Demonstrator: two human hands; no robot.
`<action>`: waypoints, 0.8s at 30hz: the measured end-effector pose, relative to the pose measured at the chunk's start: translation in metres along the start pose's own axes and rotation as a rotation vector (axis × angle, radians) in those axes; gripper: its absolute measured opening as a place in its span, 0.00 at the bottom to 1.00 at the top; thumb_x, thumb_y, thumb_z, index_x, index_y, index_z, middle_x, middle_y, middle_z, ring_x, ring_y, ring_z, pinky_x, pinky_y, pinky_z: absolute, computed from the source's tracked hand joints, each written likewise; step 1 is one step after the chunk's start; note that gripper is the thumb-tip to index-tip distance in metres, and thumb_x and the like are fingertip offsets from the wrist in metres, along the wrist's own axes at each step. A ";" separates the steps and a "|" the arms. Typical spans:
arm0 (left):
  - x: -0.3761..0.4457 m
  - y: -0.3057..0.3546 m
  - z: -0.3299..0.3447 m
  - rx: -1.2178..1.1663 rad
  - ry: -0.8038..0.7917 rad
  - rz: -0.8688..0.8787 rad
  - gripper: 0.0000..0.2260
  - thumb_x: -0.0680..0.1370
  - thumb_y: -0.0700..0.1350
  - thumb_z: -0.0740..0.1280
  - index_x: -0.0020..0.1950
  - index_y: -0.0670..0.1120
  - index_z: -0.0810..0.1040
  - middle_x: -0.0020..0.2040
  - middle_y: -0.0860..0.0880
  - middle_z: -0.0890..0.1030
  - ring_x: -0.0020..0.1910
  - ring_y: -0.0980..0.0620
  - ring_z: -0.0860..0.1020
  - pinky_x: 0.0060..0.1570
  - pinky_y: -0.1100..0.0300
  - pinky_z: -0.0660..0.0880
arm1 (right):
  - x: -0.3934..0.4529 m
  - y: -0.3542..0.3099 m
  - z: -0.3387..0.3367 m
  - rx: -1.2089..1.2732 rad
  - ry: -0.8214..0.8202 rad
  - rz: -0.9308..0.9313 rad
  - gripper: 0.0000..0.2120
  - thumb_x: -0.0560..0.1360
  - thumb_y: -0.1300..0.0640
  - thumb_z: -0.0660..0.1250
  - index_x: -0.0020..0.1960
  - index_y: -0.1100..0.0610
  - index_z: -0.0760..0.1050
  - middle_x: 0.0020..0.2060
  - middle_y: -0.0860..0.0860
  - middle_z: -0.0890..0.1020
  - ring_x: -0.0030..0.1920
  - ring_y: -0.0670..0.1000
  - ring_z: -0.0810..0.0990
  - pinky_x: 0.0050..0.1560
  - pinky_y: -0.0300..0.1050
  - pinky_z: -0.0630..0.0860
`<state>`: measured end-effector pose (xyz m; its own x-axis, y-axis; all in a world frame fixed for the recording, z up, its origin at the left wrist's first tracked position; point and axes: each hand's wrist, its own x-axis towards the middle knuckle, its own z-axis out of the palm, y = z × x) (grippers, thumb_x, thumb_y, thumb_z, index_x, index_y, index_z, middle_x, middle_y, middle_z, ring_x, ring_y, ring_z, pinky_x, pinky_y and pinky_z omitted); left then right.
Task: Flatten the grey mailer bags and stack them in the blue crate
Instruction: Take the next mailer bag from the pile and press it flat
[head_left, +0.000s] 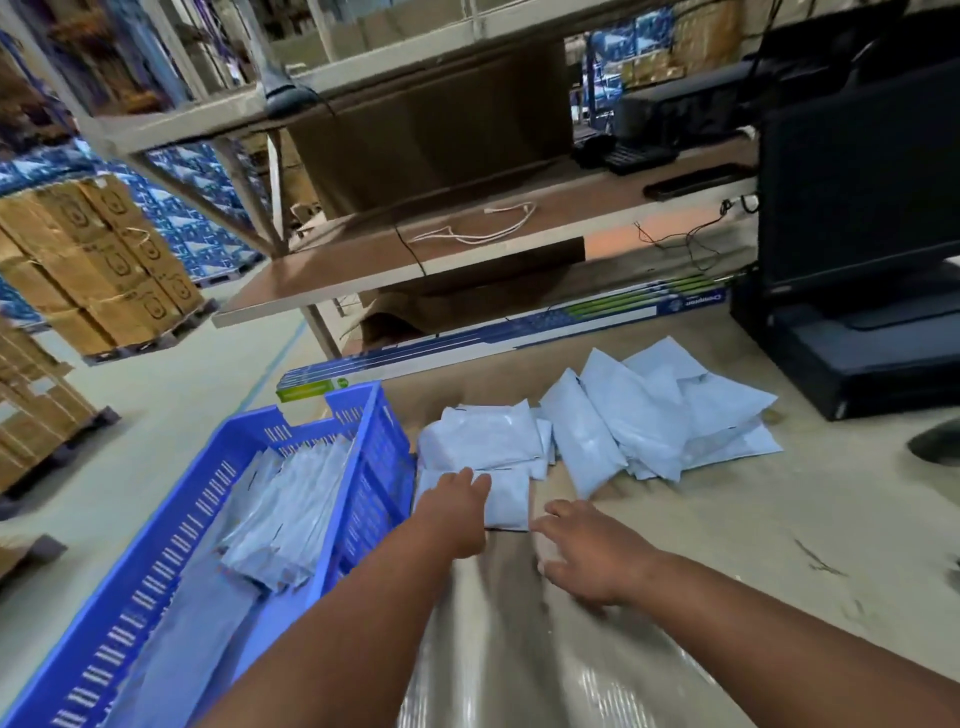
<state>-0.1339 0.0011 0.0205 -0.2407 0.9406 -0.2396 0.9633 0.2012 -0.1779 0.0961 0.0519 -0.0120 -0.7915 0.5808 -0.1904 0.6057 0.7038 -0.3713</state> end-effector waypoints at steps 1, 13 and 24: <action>0.005 -0.003 0.008 -0.003 -0.012 -0.004 0.34 0.72 0.47 0.72 0.76 0.49 0.62 0.72 0.46 0.65 0.73 0.41 0.68 0.59 0.45 0.77 | 0.003 0.007 0.010 -0.004 -0.035 0.013 0.31 0.78 0.39 0.62 0.79 0.46 0.65 0.73 0.51 0.69 0.74 0.58 0.68 0.71 0.53 0.71; -0.001 0.018 0.044 -0.028 -0.101 -0.091 0.42 0.72 0.47 0.69 0.83 0.53 0.53 0.75 0.49 0.66 0.73 0.43 0.66 0.66 0.41 0.70 | -0.032 0.046 0.074 -0.073 0.151 -0.044 0.34 0.83 0.33 0.51 0.85 0.45 0.55 0.86 0.47 0.50 0.85 0.50 0.49 0.82 0.47 0.38; -0.089 0.126 0.059 -0.171 0.111 0.302 0.30 0.74 0.64 0.61 0.75 0.56 0.71 0.61 0.46 0.74 0.59 0.41 0.72 0.52 0.45 0.73 | -0.125 0.081 0.083 0.156 0.303 0.067 0.35 0.83 0.30 0.51 0.86 0.44 0.52 0.83 0.39 0.52 0.82 0.39 0.50 0.81 0.37 0.49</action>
<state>0.0022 -0.0734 -0.0373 0.0634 0.9867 -0.1498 0.9972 -0.0566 0.0491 0.2375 0.0026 -0.0940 -0.6757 0.7354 0.0507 0.6174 0.6022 -0.5061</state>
